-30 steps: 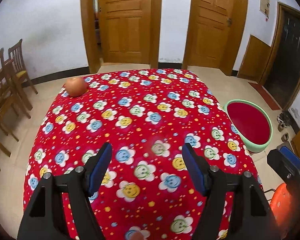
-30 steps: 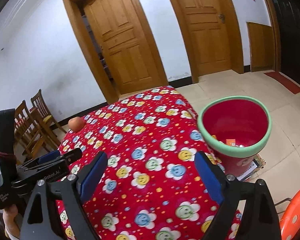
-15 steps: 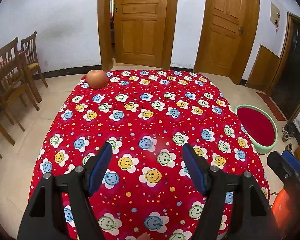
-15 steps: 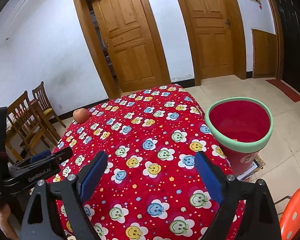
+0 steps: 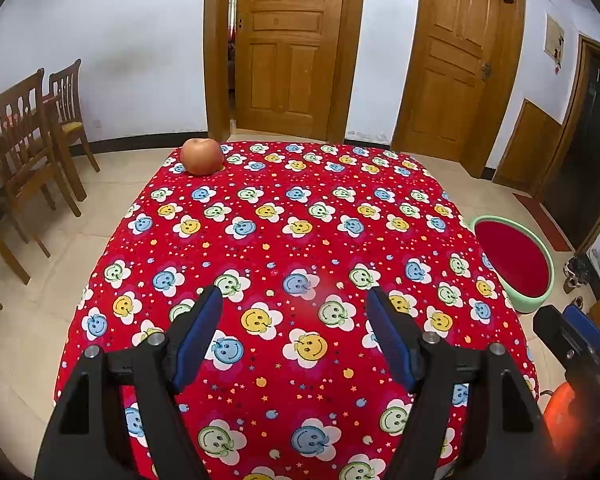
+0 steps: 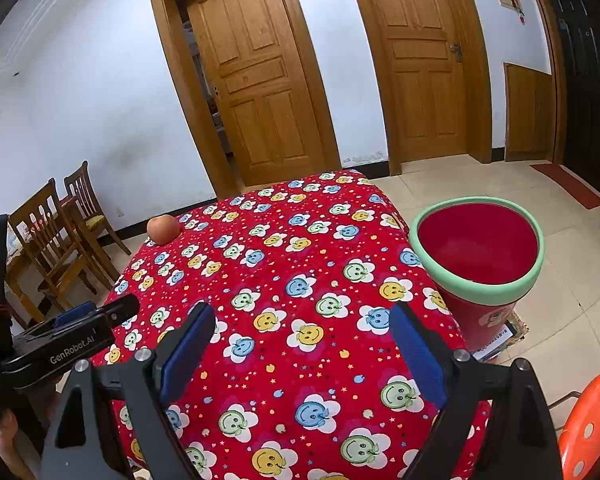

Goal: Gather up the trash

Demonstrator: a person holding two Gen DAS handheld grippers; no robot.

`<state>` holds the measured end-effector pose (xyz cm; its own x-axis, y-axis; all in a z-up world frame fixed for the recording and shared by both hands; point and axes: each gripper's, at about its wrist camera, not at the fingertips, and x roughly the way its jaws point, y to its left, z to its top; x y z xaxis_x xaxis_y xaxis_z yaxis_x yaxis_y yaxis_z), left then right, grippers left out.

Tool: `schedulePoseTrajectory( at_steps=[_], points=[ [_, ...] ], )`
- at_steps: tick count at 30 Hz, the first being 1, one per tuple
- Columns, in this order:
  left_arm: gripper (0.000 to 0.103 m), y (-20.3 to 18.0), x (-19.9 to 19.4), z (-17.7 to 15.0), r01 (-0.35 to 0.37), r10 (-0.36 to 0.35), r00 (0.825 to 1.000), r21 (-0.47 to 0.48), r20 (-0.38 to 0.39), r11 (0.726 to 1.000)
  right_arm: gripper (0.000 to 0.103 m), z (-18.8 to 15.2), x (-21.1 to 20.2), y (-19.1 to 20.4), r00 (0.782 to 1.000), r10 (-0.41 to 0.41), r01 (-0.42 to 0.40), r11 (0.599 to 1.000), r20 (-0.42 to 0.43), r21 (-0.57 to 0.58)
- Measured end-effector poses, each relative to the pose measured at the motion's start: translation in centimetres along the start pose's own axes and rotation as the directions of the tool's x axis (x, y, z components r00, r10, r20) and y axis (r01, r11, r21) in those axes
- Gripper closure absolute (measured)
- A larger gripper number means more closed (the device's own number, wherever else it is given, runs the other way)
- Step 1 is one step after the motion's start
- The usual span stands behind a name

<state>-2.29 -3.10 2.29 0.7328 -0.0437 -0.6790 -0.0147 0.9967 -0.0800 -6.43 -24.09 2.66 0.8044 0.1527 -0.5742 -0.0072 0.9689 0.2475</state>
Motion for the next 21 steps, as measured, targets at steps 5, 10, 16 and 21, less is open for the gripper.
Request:
schedulePoseTrajectory(
  at_steps=[5,10,16,21],
  points=[
    [0.029,0.04,-0.01,0.0,-0.001,0.001,1.0,-0.002,0.003,1.0,0.013,-0.16,-0.07,0.12,1.0,0.0,0.0,1.0,-0.001,0.0],
    [0.029,0.07,-0.03,-0.04,-0.001,0.001,1.0,-0.001,0.004,1.0,0.013,-0.25,-0.04,0.2,1.0,0.001,-0.001,1.0,-0.002,-0.002],
    [0.029,0.09,-0.03,-0.05,0.001,-0.001,1.0,-0.003,0.004,1.0,0.013,-0.39,-0.05,0.31,1.0,0.001,-0.001,1.0,-0.004,-0.003],
    [0.029,0.05,-0.04,-0.13,0.003,-0.003,1.0,-0.003,0.004,1.0,0.013,-0.45,-0.07,0.35,1.0,0.002,-0.002,1.0,-0.005,-0.001]
  ],
)
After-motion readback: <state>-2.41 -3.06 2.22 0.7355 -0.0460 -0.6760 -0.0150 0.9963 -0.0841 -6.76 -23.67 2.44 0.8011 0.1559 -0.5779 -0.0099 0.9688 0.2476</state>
